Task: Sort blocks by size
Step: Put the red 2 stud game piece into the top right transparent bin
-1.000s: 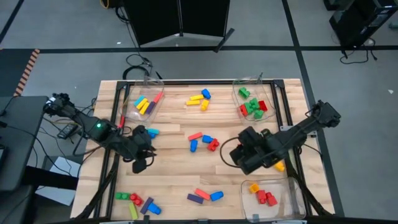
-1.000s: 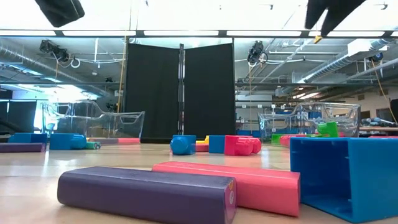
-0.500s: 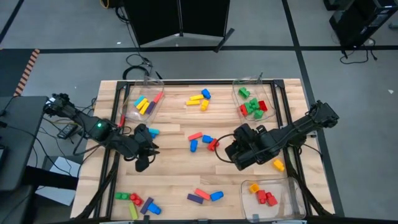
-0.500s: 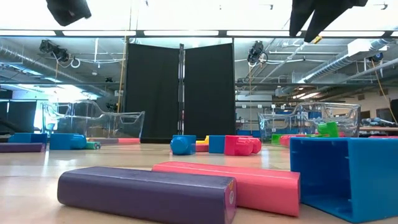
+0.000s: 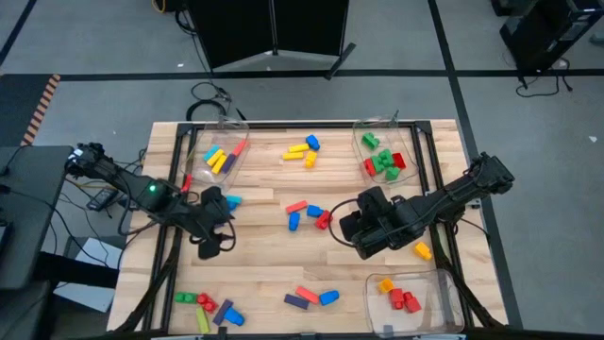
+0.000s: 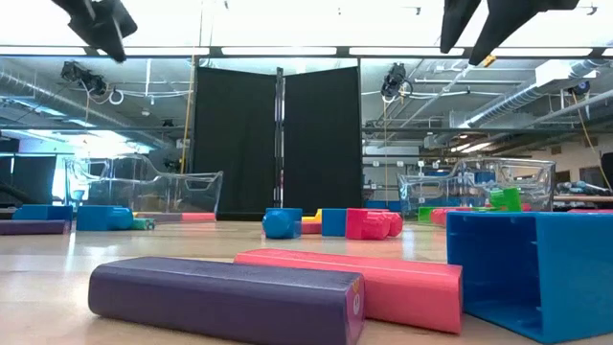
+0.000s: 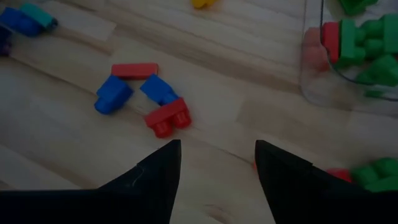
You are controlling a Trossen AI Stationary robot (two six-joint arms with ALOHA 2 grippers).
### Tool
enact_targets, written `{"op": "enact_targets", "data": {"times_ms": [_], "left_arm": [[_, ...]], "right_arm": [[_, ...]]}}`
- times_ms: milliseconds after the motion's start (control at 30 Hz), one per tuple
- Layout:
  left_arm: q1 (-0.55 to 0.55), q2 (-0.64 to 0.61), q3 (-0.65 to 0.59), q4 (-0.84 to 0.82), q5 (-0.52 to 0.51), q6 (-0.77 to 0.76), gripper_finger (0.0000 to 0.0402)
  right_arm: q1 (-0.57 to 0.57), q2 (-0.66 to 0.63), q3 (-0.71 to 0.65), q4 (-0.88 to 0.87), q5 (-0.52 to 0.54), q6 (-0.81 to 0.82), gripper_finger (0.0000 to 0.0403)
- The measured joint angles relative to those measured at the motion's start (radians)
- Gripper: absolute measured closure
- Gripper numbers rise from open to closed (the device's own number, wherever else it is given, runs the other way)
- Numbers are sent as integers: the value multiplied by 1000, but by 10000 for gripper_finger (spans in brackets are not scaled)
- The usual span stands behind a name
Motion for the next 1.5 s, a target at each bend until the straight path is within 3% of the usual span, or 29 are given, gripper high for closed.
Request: {"op": "enact_targets", "data": {"times_ms": [167, 333, 533, 667, 1067, 1500], "left_arm": [[-45, 2, 2, -106, 46, 26, 134], [-157, 51, 10, -112, 83, -27, 156], [-294, 188, 10, -62, 101, -201, 175], [-348, 280, 10, -41, 179, -287, 177], [-463, 447, 11, 64, 288, -359, 177], [-496, 477, 34, 84, 264, -383, 177]], "right_arm": [[0, 0, 0, 5, 7, 37, 186], [1, 0, 0, 8, 8, 26, 187], [7, -1, -31, 54, 4, -45, 186], [24, -1, -65, 98, -2, -106, 187], [48, -1, -124, 142, -12, -146, 187], [48, -1, -157, 188, -12, -146, 188]]}}
